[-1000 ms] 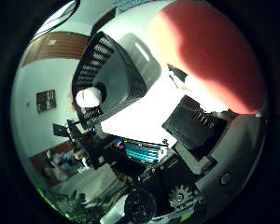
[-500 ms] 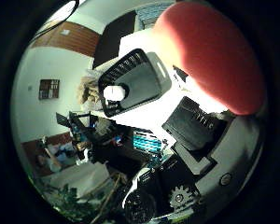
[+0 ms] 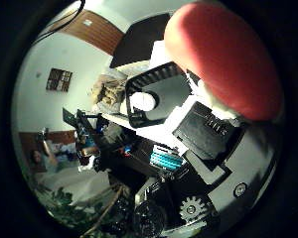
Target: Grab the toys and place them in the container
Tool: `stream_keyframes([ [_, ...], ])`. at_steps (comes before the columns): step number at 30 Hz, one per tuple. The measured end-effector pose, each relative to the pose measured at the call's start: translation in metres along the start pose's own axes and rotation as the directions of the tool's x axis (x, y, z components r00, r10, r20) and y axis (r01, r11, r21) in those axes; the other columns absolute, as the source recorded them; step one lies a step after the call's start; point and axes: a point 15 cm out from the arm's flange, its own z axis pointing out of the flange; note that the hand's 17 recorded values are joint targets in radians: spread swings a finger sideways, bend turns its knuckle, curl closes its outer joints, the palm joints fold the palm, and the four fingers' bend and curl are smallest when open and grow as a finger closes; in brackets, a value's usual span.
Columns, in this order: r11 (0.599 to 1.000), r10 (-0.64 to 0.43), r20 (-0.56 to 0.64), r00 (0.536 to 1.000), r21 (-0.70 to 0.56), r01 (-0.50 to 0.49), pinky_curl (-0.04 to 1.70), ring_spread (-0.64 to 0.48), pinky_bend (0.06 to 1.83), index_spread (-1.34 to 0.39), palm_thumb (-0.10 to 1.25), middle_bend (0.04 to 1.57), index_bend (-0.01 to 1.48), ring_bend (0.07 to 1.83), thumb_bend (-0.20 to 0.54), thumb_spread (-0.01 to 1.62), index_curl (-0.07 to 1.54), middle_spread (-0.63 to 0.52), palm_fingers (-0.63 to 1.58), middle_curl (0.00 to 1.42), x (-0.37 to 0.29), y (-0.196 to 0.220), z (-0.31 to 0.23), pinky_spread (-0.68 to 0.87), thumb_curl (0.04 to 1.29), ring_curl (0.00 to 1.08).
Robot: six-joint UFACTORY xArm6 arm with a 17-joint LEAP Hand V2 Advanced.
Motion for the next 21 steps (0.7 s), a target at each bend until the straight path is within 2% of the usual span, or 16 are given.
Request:
stream_keyframes([
  [14,0.994,-0.106,0.025,0.994,0.026,0.106,1.29,-0.26,1.12,-0.33,1.02,1.25,0.9,1.31,-0.021,0.82,1.12,-0.18,1.05,0.91,-0.08,-0.055,0.021,-0.21,0.83,0.88],
  [21,0.991,-0.121,0.034,0.992,0.058,0.119,1.21,-0.26,1.09,-0.35,0.93,1.2,0.84,1.29,-0.02,0.92,1.13,-0.18,1.06,0.91,-0.098,-0.074,0.033,-0.24,0.79,0.85],
])
